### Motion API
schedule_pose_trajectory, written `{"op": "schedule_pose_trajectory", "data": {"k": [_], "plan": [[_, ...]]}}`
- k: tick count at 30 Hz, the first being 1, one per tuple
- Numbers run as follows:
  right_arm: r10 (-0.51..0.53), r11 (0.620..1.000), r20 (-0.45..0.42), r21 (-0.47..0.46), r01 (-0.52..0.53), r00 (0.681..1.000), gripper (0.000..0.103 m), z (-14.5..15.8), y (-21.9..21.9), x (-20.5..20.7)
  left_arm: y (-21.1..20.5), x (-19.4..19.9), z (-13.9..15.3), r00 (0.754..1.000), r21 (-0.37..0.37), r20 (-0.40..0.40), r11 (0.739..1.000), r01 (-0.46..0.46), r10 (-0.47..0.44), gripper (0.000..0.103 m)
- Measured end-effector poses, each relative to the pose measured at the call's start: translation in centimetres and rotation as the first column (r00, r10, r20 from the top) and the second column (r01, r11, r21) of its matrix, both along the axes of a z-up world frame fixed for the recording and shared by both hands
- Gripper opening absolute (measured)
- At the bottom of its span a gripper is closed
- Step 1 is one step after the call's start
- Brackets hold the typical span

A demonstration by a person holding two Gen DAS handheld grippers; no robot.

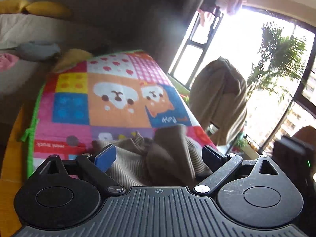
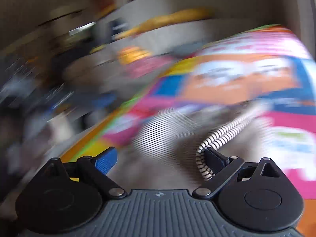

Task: Fold clothes
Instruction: 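Fold the sleeve held by the right gripper across the shirt body and release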

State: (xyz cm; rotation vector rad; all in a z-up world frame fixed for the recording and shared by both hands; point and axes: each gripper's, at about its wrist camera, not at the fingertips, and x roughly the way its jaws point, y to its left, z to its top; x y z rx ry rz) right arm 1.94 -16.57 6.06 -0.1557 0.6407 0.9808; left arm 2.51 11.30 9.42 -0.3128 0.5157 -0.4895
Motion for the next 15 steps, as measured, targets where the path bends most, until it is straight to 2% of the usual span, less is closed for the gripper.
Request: {"op": "schedule_pose_trajectory", "data": {"k": [1, 2, 3, 4, 6, 9, 11, 13, 14, 15], "plan": [[0.113, 0.993, 0.038, -0.046, -0.112, 0.993, 0.095, -0.1, 1.3, -2.4, 0.6, -0.5, 0.4, 1.0, -0.008, 0.009, 1.0, -0.015, 0.015, 0.097], [0.156, 0.985, 0.076, -0.083, -0.149, 0.985, 0.095, -0.2, 1.6, -4.2, 1.2, -0.9, 0.7, 0.999, -0.014, 0.015, 0.999, -0.029, 0.03, 0.097], [0.134, 0.988, 0.079, -0.091, -0.127, 0.988, 0.095, -0.2, 1.1, -4.9, 1.7, -1.3, 1.0, 0.999, -0.02, 0.018, 0.999, -0.042, 0.042, 0.097], [0.105, 0.991, 0.076, -0.096, -0.098, 0.991, 0.095, -0.2, 0.6, -5.4, 1.9, -1.6, 1.0, 0.999, -0.022, 0.009, 0.999, -0.046, 0.046, 0.098], [-0.02, 0.991, 0.121, -0.127, 0.035, 0.992, 0.096, -0.4, -1.0, -5.4, 2.2, -2.3, 1.1, 0.999, -0.027, -0.01, 0.998, -0.052, 0.052, 0.098], [-0.163, 0.954, 0.246, -0.207, 0.216, 0.956, 0.097, -0.9, -2.6, -5.6, 1.4, -2.7, 0.4, 0.997, -0.038, -0.072, 0.999, -0.031, 0.028, 0.098], [-0.191, 0.899, 0.383, -0.302, 0.318, 0.904, 0.098, -1.8, -2.5, -6.1, 0.6, -2.5, -0.9, 0.987, -0.06, -0.158, 0.998, -0.024, 0.014, 0.098], [-0.17, 0.854, 0.485, -0.361, 0.373, 0.858, 0.098, -2.9, -2.1, -6.1, 0.1, -2.3, -2.0, 0.973, -0.09, -0.23, 0.996, -0.019, -0.002, 0.098], [-0.161, 0.846, 0.509, -0.37, 0.384, 0.846, 0.098, -3.2, -1.9, -6.1, 0.0, -2.0, -2.5, 0.968, -0.107, -0.252, 0.994, -0.02, -0.008, 0.098], [-0.169, 0.86, 0.491, -0.349, 0.371, 0.855, 0.098, -2.9, -1.9, -5.7, 0.2, -1.8, -2.7, 0.964, -0.119, -0.265, 0.992, -0.031, -0.002, 0.098]]}}
